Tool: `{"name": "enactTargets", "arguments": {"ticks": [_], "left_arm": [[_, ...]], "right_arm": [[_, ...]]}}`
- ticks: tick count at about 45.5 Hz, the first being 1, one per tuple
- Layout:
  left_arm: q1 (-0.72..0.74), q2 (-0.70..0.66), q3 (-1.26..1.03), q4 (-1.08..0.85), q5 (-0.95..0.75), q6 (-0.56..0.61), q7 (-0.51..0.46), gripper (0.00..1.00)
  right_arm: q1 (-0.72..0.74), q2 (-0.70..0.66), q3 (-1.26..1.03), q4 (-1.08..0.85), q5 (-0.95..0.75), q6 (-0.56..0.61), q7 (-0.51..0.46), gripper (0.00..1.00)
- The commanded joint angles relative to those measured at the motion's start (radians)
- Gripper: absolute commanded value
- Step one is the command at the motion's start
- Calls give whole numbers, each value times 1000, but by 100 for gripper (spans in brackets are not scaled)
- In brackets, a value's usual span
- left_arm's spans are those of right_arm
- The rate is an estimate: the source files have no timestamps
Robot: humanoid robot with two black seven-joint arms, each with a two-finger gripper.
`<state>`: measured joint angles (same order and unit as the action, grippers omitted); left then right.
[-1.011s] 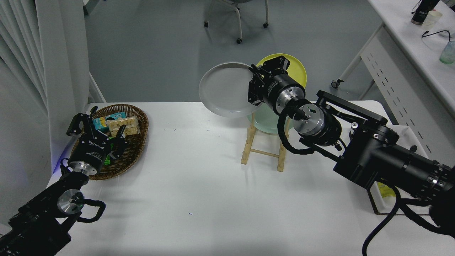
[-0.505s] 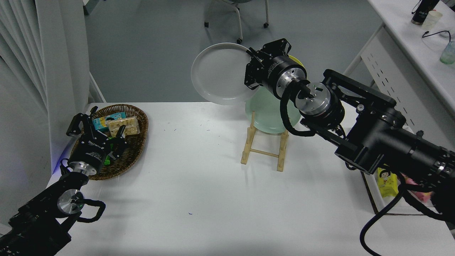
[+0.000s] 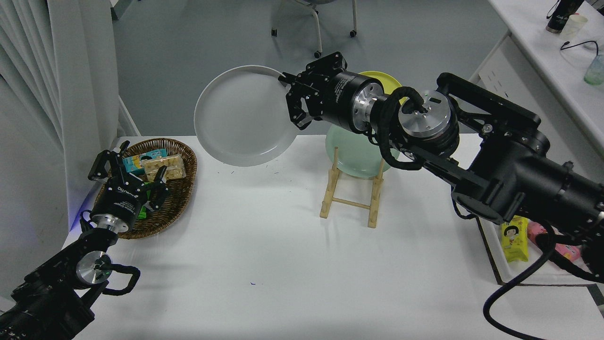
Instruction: Place the plate on the table
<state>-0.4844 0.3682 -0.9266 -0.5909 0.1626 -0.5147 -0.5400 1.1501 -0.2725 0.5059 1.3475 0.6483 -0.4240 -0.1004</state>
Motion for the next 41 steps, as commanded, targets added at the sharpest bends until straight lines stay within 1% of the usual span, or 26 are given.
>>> {"name": "enactTargets", "arguments": {"ticks": [1,6,12,15,19,24,30,41], "left_arm": [[0,0,0,0,0,1,0,98],[0,0,0,0,0,-1,0,98],[1,0,0,-1,0,-1,0,98],[0,0,0,0,0,1,0,98],[0,0,0,0,0,1,-1,98],[1,0,0,0,0,-1,0,98],[0,0,0,0,0,-1,0,98],[0,0,0,0,0,-1,0,98]], "right_arm": [[-41,-51,-52,33,-180,71,-153,0],[-55,-74,-56,39,-232,109,-205,0],[-61,-97,-76,47,-308,117,-274,0],[-78,-105,-76,65,-320,114,-280,0],[-102,-103,-76,100,-315,87,-282,0],[-142,-94,-98,134,-315,19,-288,0],[-144,-74,-142,121,-305,-18,-305,0],[-153,-28,-112,58,-233,-91,-302,0]]}}
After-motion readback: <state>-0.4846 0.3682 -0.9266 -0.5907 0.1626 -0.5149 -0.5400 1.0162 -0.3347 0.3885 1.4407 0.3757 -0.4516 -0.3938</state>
